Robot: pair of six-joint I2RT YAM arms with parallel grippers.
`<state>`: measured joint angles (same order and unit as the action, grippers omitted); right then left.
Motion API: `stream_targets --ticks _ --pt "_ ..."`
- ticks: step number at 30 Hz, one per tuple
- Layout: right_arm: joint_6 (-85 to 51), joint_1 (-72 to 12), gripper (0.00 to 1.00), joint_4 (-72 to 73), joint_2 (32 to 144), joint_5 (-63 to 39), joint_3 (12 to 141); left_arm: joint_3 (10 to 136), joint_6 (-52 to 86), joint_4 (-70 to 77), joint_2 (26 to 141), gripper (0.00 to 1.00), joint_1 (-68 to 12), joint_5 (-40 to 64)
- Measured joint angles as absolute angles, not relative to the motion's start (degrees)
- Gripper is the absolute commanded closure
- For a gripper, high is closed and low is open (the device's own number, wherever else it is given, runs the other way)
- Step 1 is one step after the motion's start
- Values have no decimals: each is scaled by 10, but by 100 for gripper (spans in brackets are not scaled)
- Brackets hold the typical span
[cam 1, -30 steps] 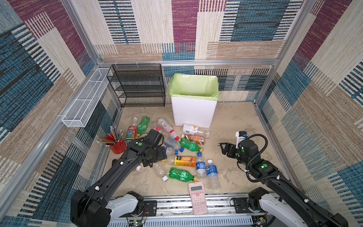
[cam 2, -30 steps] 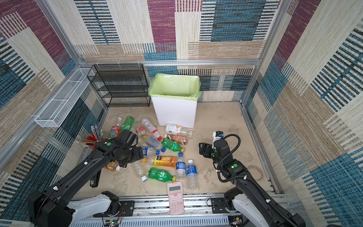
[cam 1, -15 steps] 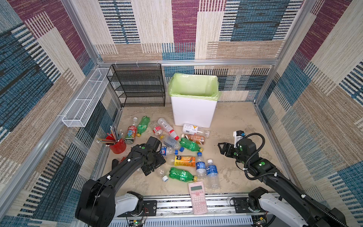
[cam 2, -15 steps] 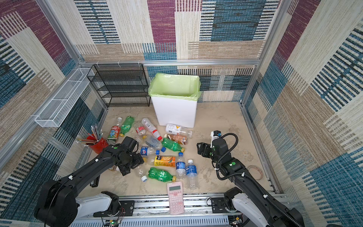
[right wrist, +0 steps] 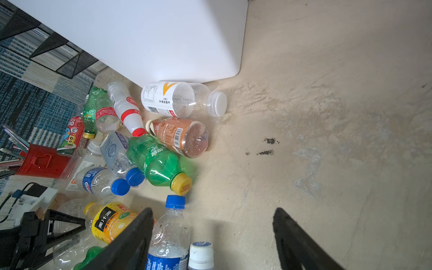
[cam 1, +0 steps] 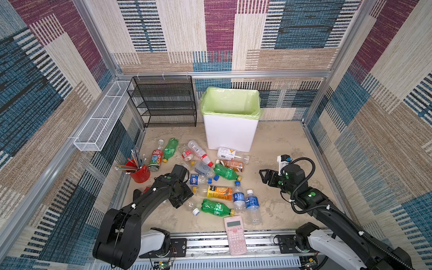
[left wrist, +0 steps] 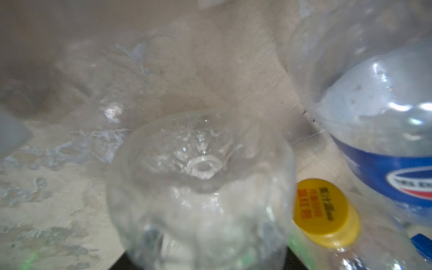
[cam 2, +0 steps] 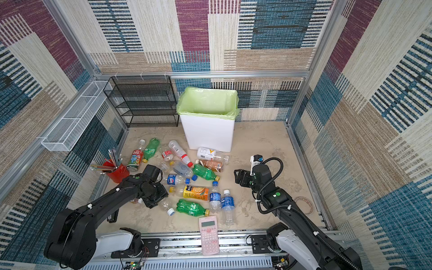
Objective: Throw the plastic bottles in the bin
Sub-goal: Pick up the plastic bottle from the bottom-left of the table, then throw the plastic bottle into the trash bin.
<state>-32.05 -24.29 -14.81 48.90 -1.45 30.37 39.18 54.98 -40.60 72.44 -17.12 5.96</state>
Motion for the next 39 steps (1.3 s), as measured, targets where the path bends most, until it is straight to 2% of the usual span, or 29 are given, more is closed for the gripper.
stream_targets --ticks 10,16,21,26,28,30,31,34,39 --pt "-317 -243 19 -129 522 -9 339 513 489 -439 544 50 -171 79" --pt "-310 -243 19 -110 552 -9 355 624 385 -300 548 45 -193 79" --pt "-303 -243 19 -99 555 -9 363 719 262 -82 641 45 -218 94" --pt "-298 -243 19 -99 547 -9 366 846 188 104 786 44 -227 94" --pt "-298 -243 19 -100 540 -8 367 920 171 145 854 31 -230 95" --pt "-298 -243 19 -100 534 -7 367 1042 161 168 952 13 -233 96" --pt "-298 -243 19 -101 532 -4 367 1110 159 167 1002 0 -234 96" --pt "-298 -243 19 -108 528 -3 369 1273 143 132 1107 0 -245 90" --pt "-299 -243 19 -117 506 2 368 1362 119 123 1126 0 -260 66"
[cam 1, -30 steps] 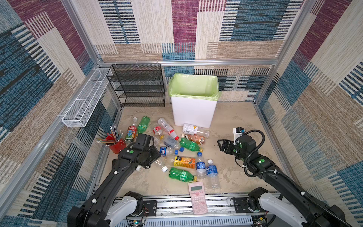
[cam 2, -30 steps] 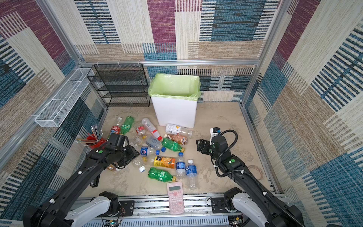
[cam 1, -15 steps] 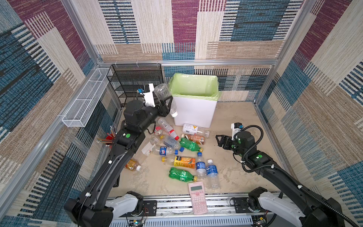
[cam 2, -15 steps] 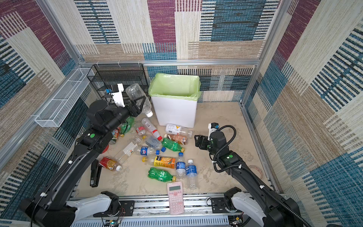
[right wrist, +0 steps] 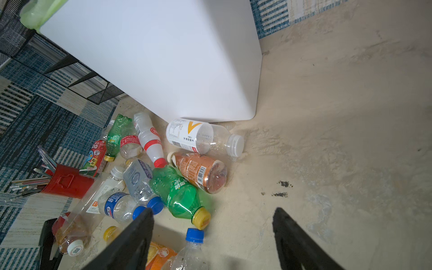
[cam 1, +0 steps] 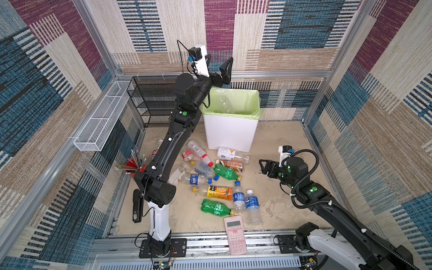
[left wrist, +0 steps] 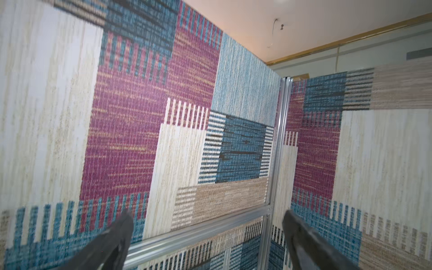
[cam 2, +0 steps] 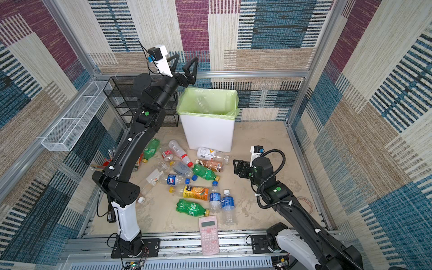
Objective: Throw the plastic bottles in the bin
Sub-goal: Throw the plastic bottle into the trash bin, then pick up the plastic bottle from the bottom-center of the table.
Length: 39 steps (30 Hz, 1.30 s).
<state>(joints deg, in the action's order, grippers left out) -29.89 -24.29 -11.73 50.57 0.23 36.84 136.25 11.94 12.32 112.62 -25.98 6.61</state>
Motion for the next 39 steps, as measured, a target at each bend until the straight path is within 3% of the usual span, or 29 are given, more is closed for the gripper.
stream_targets --ticks 4,6,12,17,20,25,29,39 --pt "-299 -243 20 -120 506 2 368 1357 108 139 1090 7 -256 49" --pt "-299 -243 22 -120 507 2 368 1292 107 150 1036 9 -257 50" --pt "-300 -243 24 -140 534 -16 364 907 121 168 791 12 -258 51" --pt "-310 -255 24 -195 558 -57 348 593 187 59 594 16 -258 29" --pt "-319 -275 24 -232 557 -79 340 485 228 -27 493 16 -258 7" --pt "-344 -319 21 -293 545 -112 318 423 266 -135 415 16 -257 -29" --pt "-356 -350 18 -316 562 -133 300 414 286 -200 426 18 -257 -28" --pt "-375 -392 21 -302 619 -159 290 406 313 -248 428 18 -256 -26"
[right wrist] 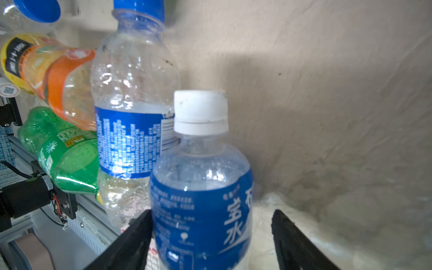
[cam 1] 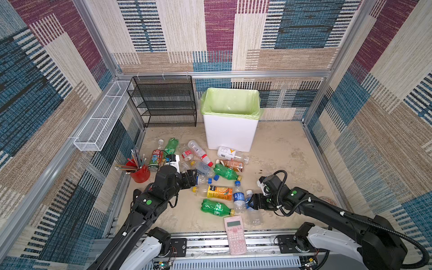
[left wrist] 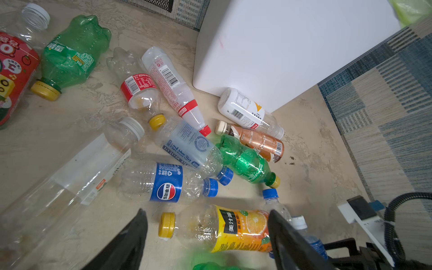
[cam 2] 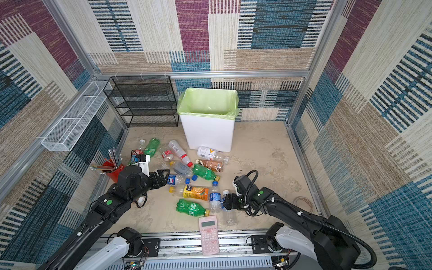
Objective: Throw the plastic bottles in the bin
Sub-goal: Pick up the plastic bottle from the bottom-center of the table, then throw the plastic bottle into the trash bin.
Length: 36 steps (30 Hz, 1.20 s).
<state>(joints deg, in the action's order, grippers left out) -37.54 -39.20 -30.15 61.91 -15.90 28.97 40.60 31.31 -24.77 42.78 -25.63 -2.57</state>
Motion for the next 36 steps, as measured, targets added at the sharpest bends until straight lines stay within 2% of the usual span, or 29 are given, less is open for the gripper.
stream_targets --ticks 7,12,16,23,27,32,36 --pt "-385 -403 26 -292 647 -160 280 407 313 -258 435 18 -256 -26" --pt "-387 -404 39 -290 648 -154 280 410 313 -265 441 18 -256 -26" --pt "-389 -404 49 -307 603 -117 305 415 313 -268 442 18 -256 -26" --pt "-398 -404 45 -308 498 -22 390 424 313 -269 447 19 -256 -26" --pt "-378 -404 44 -263 479 53 471 431 313 -269 452 19 -256 -26" --pt "-288 -390 43 -140 527 131 590 445 313 -269 455 19 -256 -27" --pt "-221 -332 40 -28 631 138 703 453 313 -270 456 19 -257 -28"
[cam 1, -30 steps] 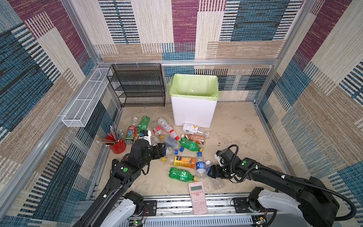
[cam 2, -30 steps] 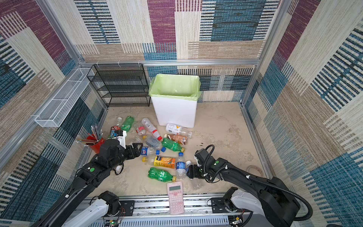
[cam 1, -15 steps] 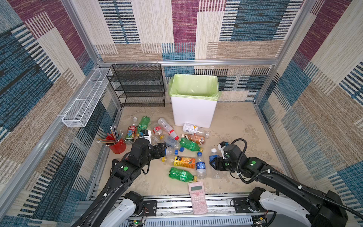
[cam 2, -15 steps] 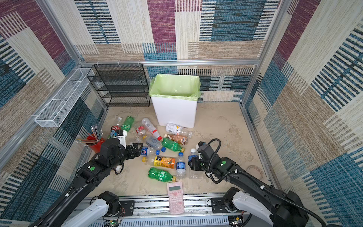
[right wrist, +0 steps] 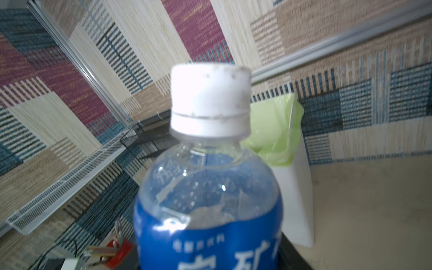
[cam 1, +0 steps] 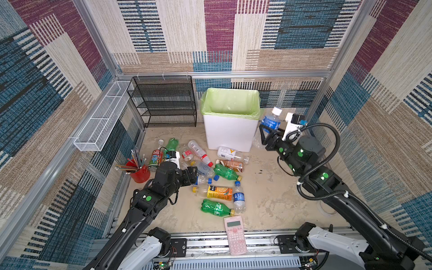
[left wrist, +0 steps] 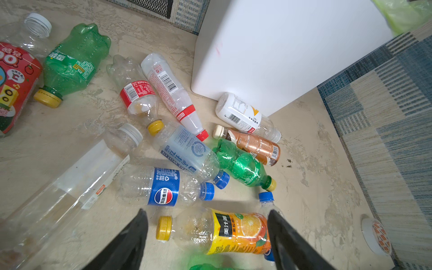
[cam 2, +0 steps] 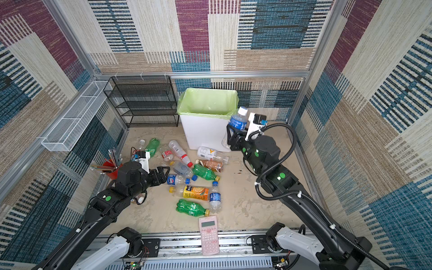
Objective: Throw the plastic bottles in the bin
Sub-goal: Throw the plastic bottle into the trash bin.
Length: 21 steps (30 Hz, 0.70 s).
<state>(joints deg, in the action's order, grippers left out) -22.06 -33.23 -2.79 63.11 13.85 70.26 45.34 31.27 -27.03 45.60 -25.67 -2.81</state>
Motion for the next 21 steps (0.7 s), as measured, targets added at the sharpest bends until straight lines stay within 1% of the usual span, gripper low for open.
stream_targets --ticks 2,3,4,5,6,8,10,12,13,14,16,17,18,20,21 --pt "-196 -300 37 8 714 124 787 459 312 -272 456 19 -257 -29" --pt "-186 -286 33 22 757 114 835 461 312 -272 455 19 -257 -29" --pt "-177 -272 27 26 808 104 896 463 312 -273 454 19 -257 -29" --pt "-171 -260 13 29 862 91 967 465 312 -273 453 19 -257 -30" --pt "-164 -249 1 23 914 78 1039 466 312 -273 451 19 -257 -32" --pt "-153 -232 1 -11 1038 59 1219 467 312 -274 445 19 -257 -34" --pt "-142 -225 1 -74 1159 49 1404 468 312 -276 441 19 -257 -42" --pt "-128 -225 2 -139 1237 44 1535 468 312 -279 434 19 -257 -45" --pt "-121 -225 2 -126 1249 41 1534 468 312 -281 428 19 -257 -48" --pt "-115 -225 1 -101 1229 41 1481 466 312 -281 422 19 -257 -53" --pt "-103 -226 1 -72 1138 43 1297 459 312 -281 411 19 -257 -59" --pt "-102 -226 1 -81 1103 48 1240 455 312 -281 408 19 -257 -60" --pt "-96 -225 0 -88 1075 55 1209 452 312 -281 407 19 -257 -62" --pt "-91 -224 5 -84 1006 67 1155 450 312 -281 412 19 -257 -62" --pt "-90 -224 7 -82 953 72 1110 450 312 -281 416 19 -257 -62"
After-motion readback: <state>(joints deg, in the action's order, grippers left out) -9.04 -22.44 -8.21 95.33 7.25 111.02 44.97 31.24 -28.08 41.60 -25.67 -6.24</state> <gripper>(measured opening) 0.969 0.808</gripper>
